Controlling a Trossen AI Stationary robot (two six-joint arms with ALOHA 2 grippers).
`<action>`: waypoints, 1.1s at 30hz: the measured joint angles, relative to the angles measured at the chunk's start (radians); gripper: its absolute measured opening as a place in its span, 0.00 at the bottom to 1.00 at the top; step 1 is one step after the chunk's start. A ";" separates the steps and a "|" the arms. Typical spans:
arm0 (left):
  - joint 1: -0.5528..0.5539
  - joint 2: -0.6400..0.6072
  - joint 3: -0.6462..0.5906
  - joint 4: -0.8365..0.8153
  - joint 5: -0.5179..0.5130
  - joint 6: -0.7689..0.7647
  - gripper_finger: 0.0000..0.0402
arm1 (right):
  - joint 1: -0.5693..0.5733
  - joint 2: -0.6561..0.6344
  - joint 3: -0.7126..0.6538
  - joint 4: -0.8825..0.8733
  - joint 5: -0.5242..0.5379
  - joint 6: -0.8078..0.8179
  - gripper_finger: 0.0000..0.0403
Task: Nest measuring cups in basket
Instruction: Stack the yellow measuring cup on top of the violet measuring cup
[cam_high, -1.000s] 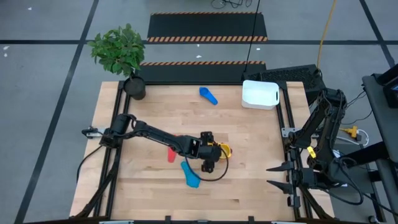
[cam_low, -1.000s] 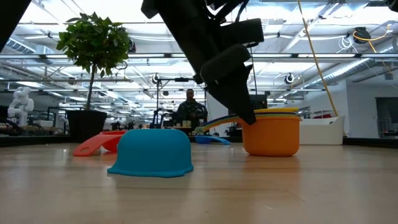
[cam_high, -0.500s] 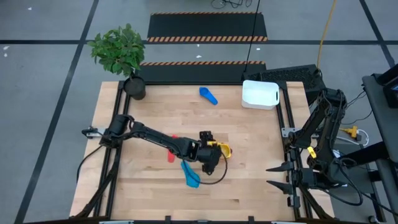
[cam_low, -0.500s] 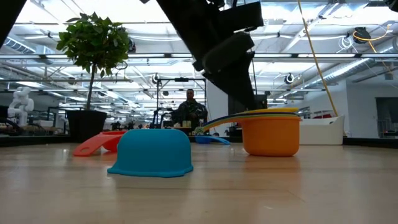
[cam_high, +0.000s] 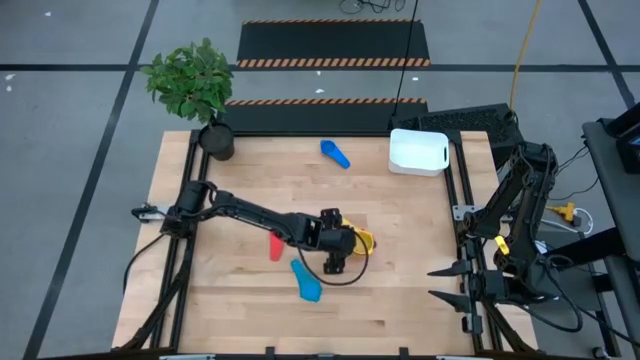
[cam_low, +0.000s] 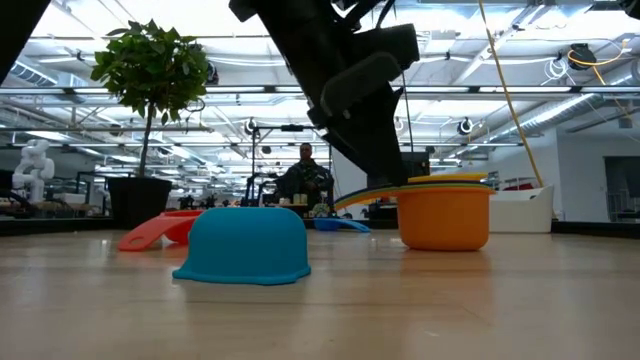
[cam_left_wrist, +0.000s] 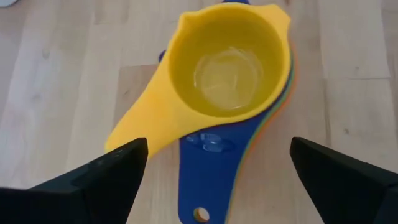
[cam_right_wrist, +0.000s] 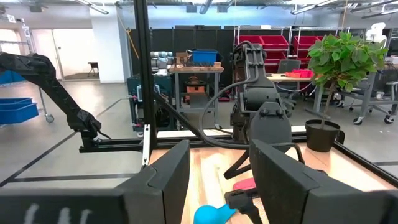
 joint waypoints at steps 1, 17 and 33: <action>-0.003 0.000 0.000 0.000 0.000 0.010 0.99 | 0.003 0.000 0.000 0.000 0.000 0.000 0.40; -0.001 0.000 0.000 0.046 -0.233 0.255 1.00 | 0.025 0.000 0.000 0.004 0.000 -0.002 0.40; -0.042 0.000 0.000 -0.014 -0.198 0.108 1.00 | 0.029 0.000 0.000 0.003 0.002 0.005 0.42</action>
